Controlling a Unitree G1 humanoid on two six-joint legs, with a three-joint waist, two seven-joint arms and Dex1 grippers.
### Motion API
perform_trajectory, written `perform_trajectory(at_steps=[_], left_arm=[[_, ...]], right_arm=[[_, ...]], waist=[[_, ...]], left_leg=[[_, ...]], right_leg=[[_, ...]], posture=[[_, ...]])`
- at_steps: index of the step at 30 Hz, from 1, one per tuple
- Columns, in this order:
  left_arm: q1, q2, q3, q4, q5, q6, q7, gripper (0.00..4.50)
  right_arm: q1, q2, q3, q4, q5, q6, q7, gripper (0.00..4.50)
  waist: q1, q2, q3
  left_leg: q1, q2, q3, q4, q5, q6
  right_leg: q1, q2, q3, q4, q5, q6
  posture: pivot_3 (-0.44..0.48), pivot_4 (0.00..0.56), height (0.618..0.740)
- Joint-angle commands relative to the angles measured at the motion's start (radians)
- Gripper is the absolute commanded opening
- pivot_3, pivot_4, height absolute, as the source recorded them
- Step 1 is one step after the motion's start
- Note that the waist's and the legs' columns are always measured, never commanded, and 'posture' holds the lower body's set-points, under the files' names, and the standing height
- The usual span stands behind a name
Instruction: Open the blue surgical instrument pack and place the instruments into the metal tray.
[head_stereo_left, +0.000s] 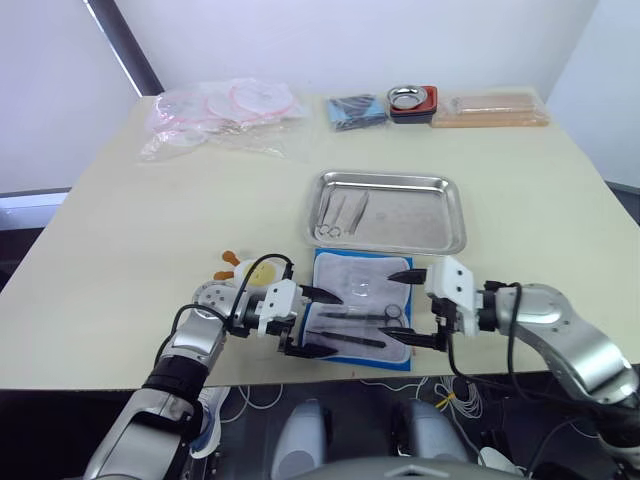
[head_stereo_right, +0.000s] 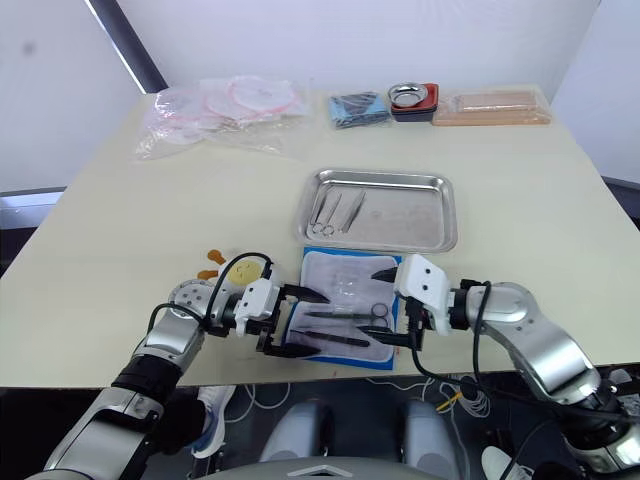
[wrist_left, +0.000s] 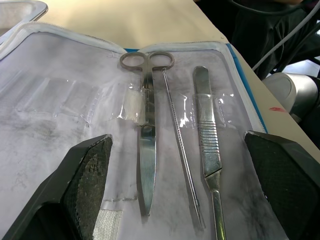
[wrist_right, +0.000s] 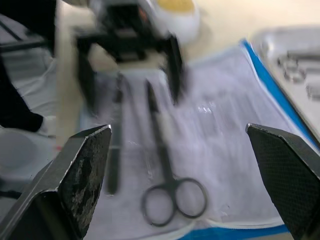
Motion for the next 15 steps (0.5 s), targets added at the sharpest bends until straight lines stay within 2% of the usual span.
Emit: perform_trajectory(at_steps=[1, 7, 15], left_arm=[[0.048, 0.004, -0.058, 0.045, 0.09, 0.037, 0.021, 4.47], [0.057, 0.008, -0.06, 0.03, 0.089, 0.046, 0.024, 4.47], [0.061, 0.01, -0.061, 0.021, 0.089, 0.049, 0.027, 4.47]], right_arm=[[-0.034, 0.035, 0.043, 0.067, -0.085, -0.051, -0.018, 4.5], [-0.083, 0.081, 0.072, 0.151, -0.157, -0.011, -0.041, 4.5], [-0.109, 0.048, 0.116, 0.159, -0.219, -0.003, 0.014, 4.5]], waist=[[-0.001, 0.0, 0.0], [-0.001, 0.0, 0.0], [-0.001, 0.0, 0.0]], left_leg=[[0.0, 0.0, 0.0, 0.0, 0.0, 0.0], [0.0, 0.0, 0.0, 0.0, 0.0, 0.0], [0.0, 0.0, 0.0, 0.0, 0.0, 0.0]], right_leg=[[0.0, 0.0, 0.0, 0.0, 0.0, 0.0], [0.0, 0.0, 0.001, 0.0, 0.0, 0.0], [0.0, 0.0, 0.0, 0.0, 0.0, 0.0]], posture=[[0.0, 0.15, 0.74], [0.0, 0.15, 0.74], [0.0, 0.15, 0.74]])
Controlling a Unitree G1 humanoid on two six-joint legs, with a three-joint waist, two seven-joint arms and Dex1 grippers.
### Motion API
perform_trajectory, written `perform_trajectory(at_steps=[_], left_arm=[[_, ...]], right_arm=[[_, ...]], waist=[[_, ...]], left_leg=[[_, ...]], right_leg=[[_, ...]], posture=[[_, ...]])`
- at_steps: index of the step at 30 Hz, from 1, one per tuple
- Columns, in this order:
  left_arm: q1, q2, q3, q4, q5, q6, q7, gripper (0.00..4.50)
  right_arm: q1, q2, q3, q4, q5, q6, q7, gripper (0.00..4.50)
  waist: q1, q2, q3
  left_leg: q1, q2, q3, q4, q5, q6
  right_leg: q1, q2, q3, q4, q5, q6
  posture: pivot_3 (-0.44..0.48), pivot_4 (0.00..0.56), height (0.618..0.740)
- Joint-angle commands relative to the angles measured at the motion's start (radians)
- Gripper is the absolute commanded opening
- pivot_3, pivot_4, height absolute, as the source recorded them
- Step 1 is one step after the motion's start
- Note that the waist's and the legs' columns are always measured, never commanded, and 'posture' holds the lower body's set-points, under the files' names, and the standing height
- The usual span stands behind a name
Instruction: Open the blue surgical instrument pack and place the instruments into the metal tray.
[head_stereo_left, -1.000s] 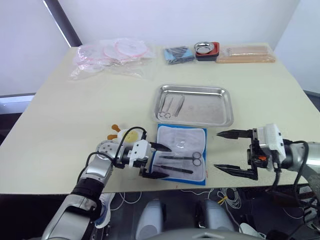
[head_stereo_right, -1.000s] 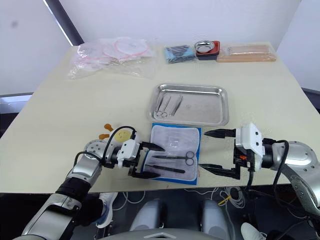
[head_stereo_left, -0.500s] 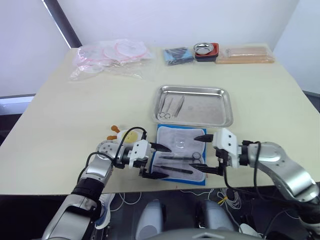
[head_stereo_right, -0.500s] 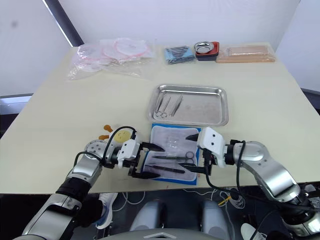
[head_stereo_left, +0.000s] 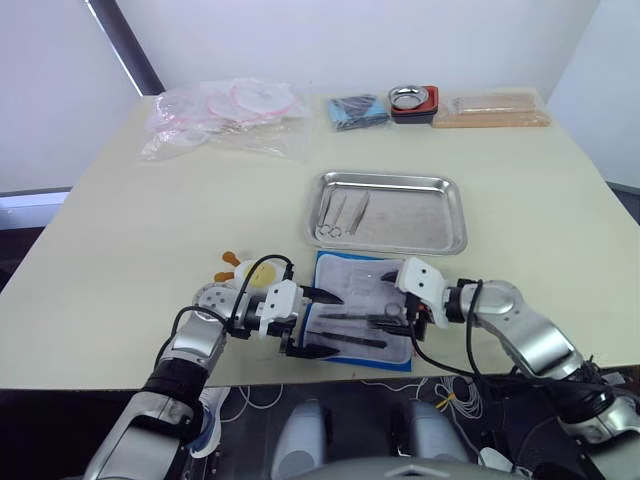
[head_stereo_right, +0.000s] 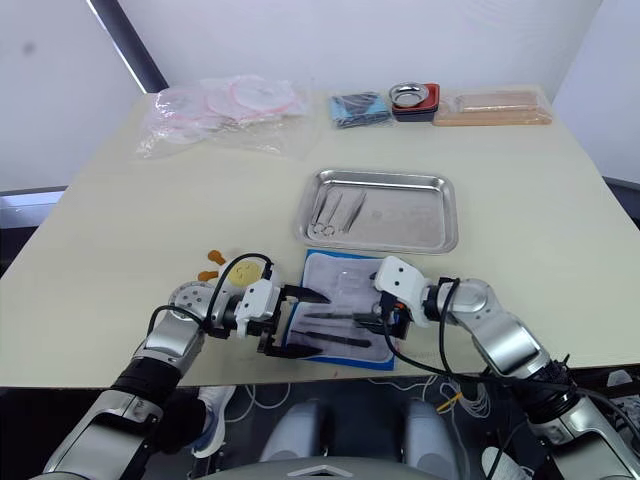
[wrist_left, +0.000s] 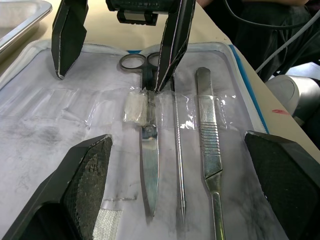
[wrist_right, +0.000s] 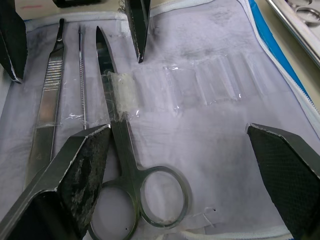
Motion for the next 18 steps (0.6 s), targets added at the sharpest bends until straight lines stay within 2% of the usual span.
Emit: perform_trajectory(at_steps=[1, 2, 3, 5, 8, 9, 10, 11, 12, 14, 18], left_arm=[[0.044, 0.009, -0.062, 0.046, 0.089, 0.03, 0.007, 4.47], [0.045, 0.009, -0.062, 0.046, 0.089, 0.03, 0.007, 4.47], [0.045, 0.009, -0.062, 0.045, 0.089, 0.031, 0.008, 4.5], [0.047, 0.01, -0.063, 0.041, 0.09, 0.032, 0.01, 4.5], [0.048, 0.012, -0.063, 0.037, 0.09, 0.034, 0.012, 4.5], [0.047, 0.012, -0.063, 0.037, 0.091, 0.035, 0.012, 4.5], [0.047, 0.014, -0.063, 0.037, 0.09, 0.037, 0.01, 4.5], [0.047, 0.016, -0.063, 0.036, 0.09, 0.039, 0.008, 4.5], [0.047, 0.017, -0.063, 0.035, 0.09, 0.04, 0.009, 4.5], [0.048, 0.018, -0.062, 0.033, 0.091, 0.041, 0.011, 4.5], [0.052, 0.014, -0.061, 0.035, 0.091, 0.047, 0.021, 4.5]], right_arm=[[-0.011, -0.04, 0.038, -0.003, -0.063, -0.022, 0.032, 4.5], [-0.009, -0.043, 0.048, 0.003, -0.073, -0.029, 0.038, 4.5], [-0.007, -0.042, 0.055, 0.008, -0.077, -0.034, 0.043, 4.12], [0.003, -0.039, 0.061, 0.01, -0.072, -0.032, 0.054, 3.71], [0.013, -0.042, 0.062, 0.009, -0.071, -0.031, 0.067, 2.6], [0.016, -0.044, 0.059, 0.009, -0.071, -0.032, 0.071, 2.09], [0.02, -0.055, 0.06, 0.004, -0.064, -0.027, 0.09, 1.88], [0.023, -0.064, 0.059, -0.001, -0.058, -0.022, 0.104, 1.32], [0.025, -0.063, 0.05, -0.001, -0.055, -0.024, 0.103, 1.11], [0.026, -0.057, 0.038, 0.001, -0.055, -0.034, 0.099, 0.17], [0.011, -0.033, 0.03, -0.011, -0.051, -0.058, 0.093, 0.05]], waist=[[0.0, 0.0, 0.0], [0.0, 0.0, 0.0], [0.0, 0.0, 0.0], [0.0, 0.0, -0.001], [0.0, 0.0, -0.002], [0.0, 0.0, -0.002], [0.0, 0.0, -0.002], [0.0, 0.0, -0.002], [0.0, 0.0, -0.002], [0.0, 0.0, -0.002], [-0.001, 0.0, -0.002]], left_leg=[[0.0, 0.0, 0.0, 0.0, 0.0, 0.0], [0.0, 0.0, 0.0, 0.0, 0.0, 0.0], [0.0, 0.0, 0.0, 0.0, 0.0, 0.0], [0.0, 0.0, 0.0, 0.0, 0.0, 0.0], [0.0, 0.0, 0.0, 0.0, 0.0, 0.0], [0.0, 0.0, 0.0, 0.0, 0.0, 0.0], [0.0, 0.0, 0.0, 0.0, 0.0, 0.0], [0.0, 0.0, 0.0, 0.0, 0.0, 0.0], [0.0, 0.0, 0.0, 0.0, 0.0, 0.0], [0.0, 0.0, 0.0, 0.0, 0.0, 0.0], [0.0, 0.0, 0.0, 0.0, 0.0, 0.0]], right_leg=[[0.0, 0.0, 0.0, 0.0, 0.0, 0.0], [0.0, 0.0, 0.0, 0.0, 0.0, 0.0], [0.0, 0.0, 0.0, 0.0, 0.0, 0.0], [0.0, 0.0, 0.0, -0.001, 0.0, 0.0], [0.0, 0.0, 0.0, -0.001, 0.0, 0.0], [0.0, 0.0, 0.0, 0.0, 0.0, 0.0], [0.0, 0.0, 0.0, 0.0, 0.0, 0.0], [0.0, 0.0, 0.0, -0.001, 0.0, 0.0], [0.0, 0.0, 0.0, 0.0, 0.0, 0.0], [0.0, 0.0, 0.0, -0.001, 0.0, 0.0], [0.0, 0.0, 0.0, -0.001, 0.0, 0.0]], posture=[[0.0, 0.15, 0.74], [0.0, 0.15, 0.74], [0.0, 0.15, 0.74], [0.0, 0.15, 0.74], [0.0, 0.15, 0.74], [0.0, 0.15, 0.74], [0.0, 0.15, 0.74], [0.0, 0.15, 0.74], [0.0, 0.15, 0.74], [0.0, 0.15, 0.74], [0.0, 0.15, 0.74]])
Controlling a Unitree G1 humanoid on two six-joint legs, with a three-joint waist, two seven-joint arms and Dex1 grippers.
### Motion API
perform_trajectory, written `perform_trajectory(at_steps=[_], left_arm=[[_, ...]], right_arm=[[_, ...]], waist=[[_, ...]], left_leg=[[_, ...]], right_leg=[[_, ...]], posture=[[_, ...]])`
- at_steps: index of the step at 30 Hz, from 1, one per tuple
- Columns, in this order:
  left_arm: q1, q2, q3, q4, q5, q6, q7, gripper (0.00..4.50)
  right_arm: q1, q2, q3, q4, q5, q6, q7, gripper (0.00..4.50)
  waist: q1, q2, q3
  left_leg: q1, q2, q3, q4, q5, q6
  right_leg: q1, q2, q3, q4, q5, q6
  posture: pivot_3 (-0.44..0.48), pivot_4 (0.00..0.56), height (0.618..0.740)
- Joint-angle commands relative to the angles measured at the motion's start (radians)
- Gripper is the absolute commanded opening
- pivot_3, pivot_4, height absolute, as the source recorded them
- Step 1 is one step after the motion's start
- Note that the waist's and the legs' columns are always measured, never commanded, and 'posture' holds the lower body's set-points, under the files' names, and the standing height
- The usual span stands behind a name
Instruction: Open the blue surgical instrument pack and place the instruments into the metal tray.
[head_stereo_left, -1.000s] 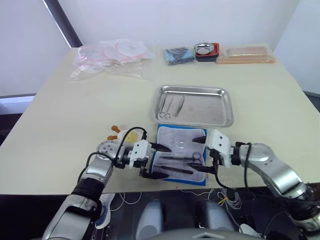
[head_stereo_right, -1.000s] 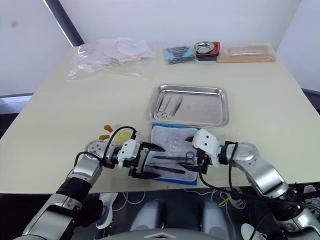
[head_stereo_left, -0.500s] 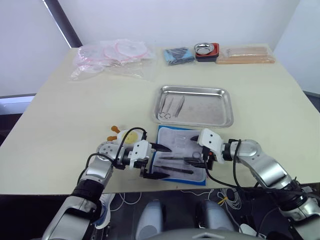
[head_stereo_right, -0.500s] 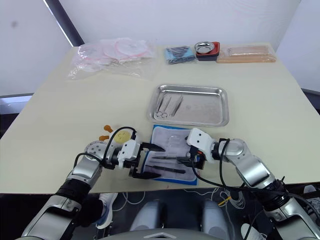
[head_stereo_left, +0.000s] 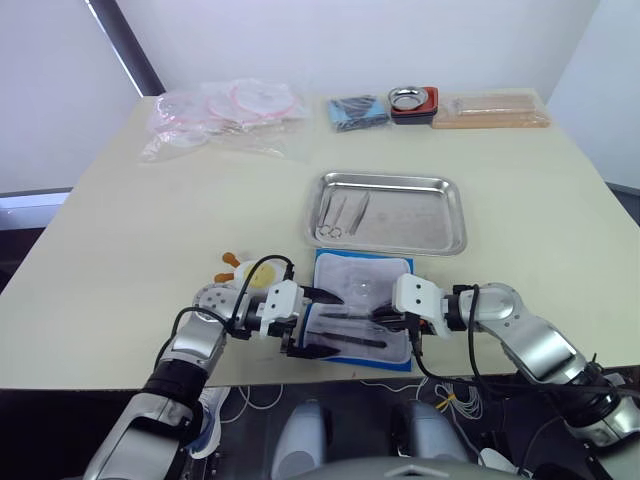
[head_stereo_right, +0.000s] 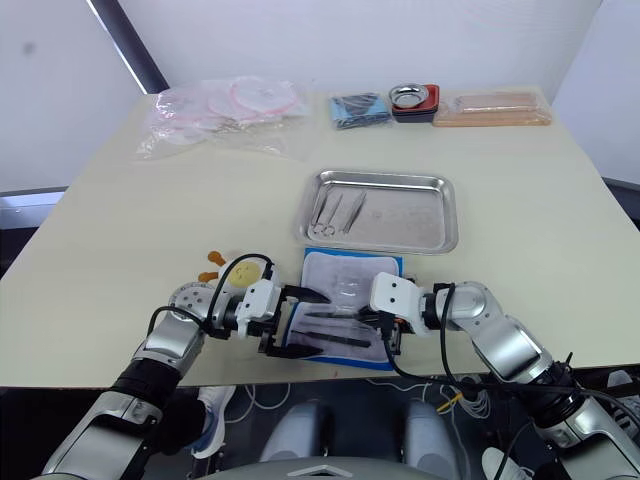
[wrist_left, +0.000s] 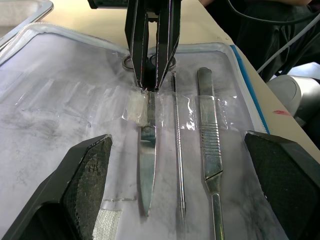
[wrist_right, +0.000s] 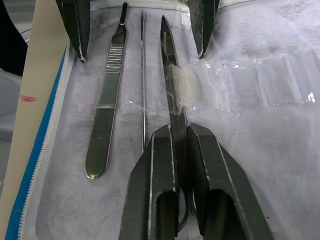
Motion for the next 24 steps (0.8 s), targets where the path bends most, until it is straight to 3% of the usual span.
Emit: perform_trajectory(at_steps=[1, 24], left_arm=[[0.046, 0.01, -0.059, 0.052, 0.09, 0.031, 0.012, 4.5], [0.053, 0.01, -0.067, 0.058, 0.103, 0.024, 0.021, 4.5]], right_arm=[[-0.005, -0.002, -0.011, 0.002, -0.014, 0.005, 0.0, 0.05], [-0.164, -0.132, 0.03, -0.267, -0.047, 0.298, 0.082, 0.05]], waist=[[-0.001, 0.0, 0.0], [0.001, 0.002, 0.002]], left_leg=[[0.0, 0.0, 0.0, 0.0, 0.0, 0.0], [-0.003, 0.0, -0.001, -0.001, 0.0, 0.0]], right_leg=[[0.0, 0.0, 0.0, 0.0, 0.0, 0.0], [-0.003, -0.001, -0.001, -0.002, 0.0, 0.0]], posture=[[0.0, 0.15, 0.74], [0.0, 0.15, 0.74]])
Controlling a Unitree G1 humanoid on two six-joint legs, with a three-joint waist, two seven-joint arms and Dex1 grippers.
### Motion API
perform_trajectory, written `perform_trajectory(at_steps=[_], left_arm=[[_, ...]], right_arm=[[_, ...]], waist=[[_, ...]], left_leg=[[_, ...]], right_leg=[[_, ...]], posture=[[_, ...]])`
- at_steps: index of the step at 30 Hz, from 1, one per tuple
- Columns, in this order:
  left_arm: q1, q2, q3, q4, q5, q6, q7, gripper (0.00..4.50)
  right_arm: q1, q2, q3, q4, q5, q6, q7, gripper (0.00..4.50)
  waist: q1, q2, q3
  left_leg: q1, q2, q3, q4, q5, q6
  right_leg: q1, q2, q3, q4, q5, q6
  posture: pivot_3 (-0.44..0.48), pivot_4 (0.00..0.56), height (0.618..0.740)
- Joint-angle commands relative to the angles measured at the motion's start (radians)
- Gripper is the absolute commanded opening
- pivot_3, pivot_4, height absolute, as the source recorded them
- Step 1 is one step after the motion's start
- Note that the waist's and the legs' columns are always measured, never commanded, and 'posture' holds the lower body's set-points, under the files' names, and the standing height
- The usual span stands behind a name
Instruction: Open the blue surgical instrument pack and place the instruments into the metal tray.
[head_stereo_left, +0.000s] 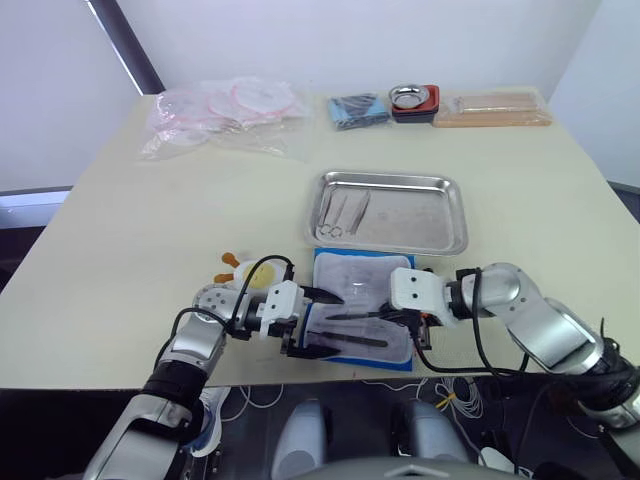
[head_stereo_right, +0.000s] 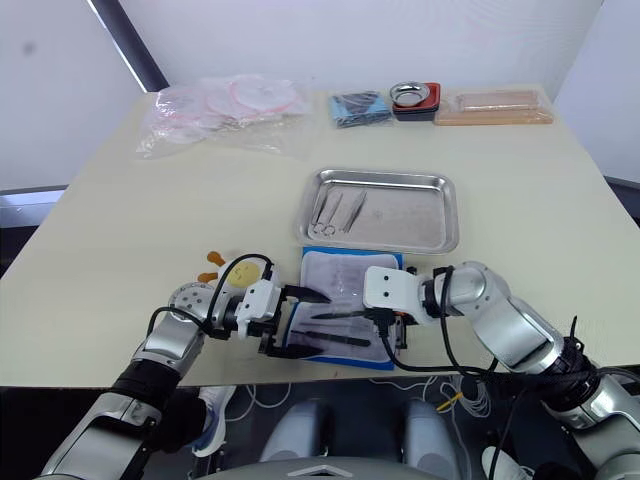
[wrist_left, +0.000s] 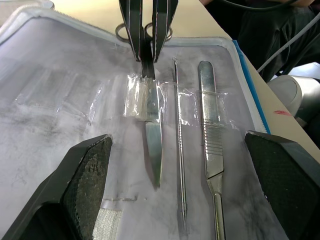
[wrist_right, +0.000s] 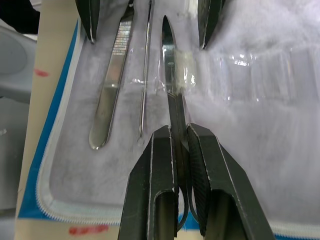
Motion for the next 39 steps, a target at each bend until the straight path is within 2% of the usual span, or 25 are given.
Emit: perform_trajectory(at_steps=[1, 9, 17, 23, 26, 30, 34, 39], left_arm=[[0.048, 0.01, -0.067, 0.069, 0.103, 0.025, 0.013, 4.5], [0.055, 0.009, -0.068, 0.066, 0.102, 0.026, 0.015, 4.5], [0.065, 0.006, -0.062, 0.057, 0.096, 0.032, 0.022, 4.5], [0.062, 0.006, -0.063, 0.058, 0.098, 0.03, 0.021, 4.5], [0.061, 0.007, -0.063, 0.06, 0.099, 0.03, 0.02, 4.5], [0.063, 0.006, -0.065, 0.056, 0.1, 0.033, 0.022, 4.5], [0.06, 0.004, -0.069, 0.054, 0.101, 0.035, 0.023, 4.5], [0.052, 0.0, -0.073, 0.054, 0.103, 0.037, 0.024, 4.5]], right_arm=[[-0.018, -0.027, -0.036, -0.06, 0.005, 0.01, 0.005, 0.05], [0.012, -0.142, -0.103, -0.112, 0.047, 0.005, 0.047, 0.05], [0.09, -0.285, -0.269, -0.151, 0.136, -0.037, 0.106, 0.05], [0.14, -0.325, -0.363, -0.132, 0.17, -0.088, 0.112, 0.05], [0.145, -0.289, -0.417, -0.112, 0.208, -0.074, 0.08, 0.05], [0.097, -0.121, -0.473, -0.035, 0.251, -0.032, -0.063, 0.05], [0.043, 0.004, -0.466, 0.047, 0.215, 0.048, -0.226, 0.05], [0.01, 0.128, -0.459, 0.108, 0.211, 0.082, -0.352, 0.05]], waist=[[0.0, 0.0, 0.0], [0.0, 0.0, 0.0], [0.0, 0.001, 0.0], [0.0, 0.0, 0.0], [0.0, 0.0, 0.0], [-0.002, 0.0, 0.0], [0.001, 0.001, 0.0], [0.002, 0.001, -0.001]], left_leg=[[0.0, 0.0, 0.0, 0.0, 0.0, 0.0], [0.0, 0.0, 0.0, -0.001, 0.0, 0.0], [0.001, 0.0, 0.0, -0.007, 0.0, 0.0], [0.0, 0.0, 0.001, -0.008, 0.0, 0.0], [0.0, 0.0, 0.0, -0.008, 0.0, 0.0], [0.001, 0.0, 0.0, -0.009, 0.0, 0.0], [0.0, 0.0, 0.0, -0.009, 0.0, 0.0], [-0.001, 0.0, 0.0, -0.009, 0.0, 0.0]], right_leg=[[0.0, 0.0, 0.0, 0.0, 0.0, 0.0], [0.0, 0.0, 0.0, -0.002, 0.0, 0.0], [0.001, 0.0, -0.001, -0.008, 0.0, 0.0], [0.001, 0.0, -0.001, -0.01, 0.0, 0.0], [0.001, 0.0, -0.001, -0.01, 0.0, 0.0], [0.002, 0.0, -0.001, -0.011, 0.0, 0.001], [0.001, 0.0, -0.001, -0.011, 0.0, 0.0], [0.001, 0.0, -0.001, -0.011, 0.0, 0.0]], posture=[[0.0, 0.15, 0.74], [0.0, 0.15, 0.74], [0.0, 0.15, 0.74], [0.0, 0.15, 0.74], [0.0, 0.15, 0.74], [0.0, 0.15, 0.74], [0.0, 0.15, 0.74], [0.0, 0.15, 0.74]])
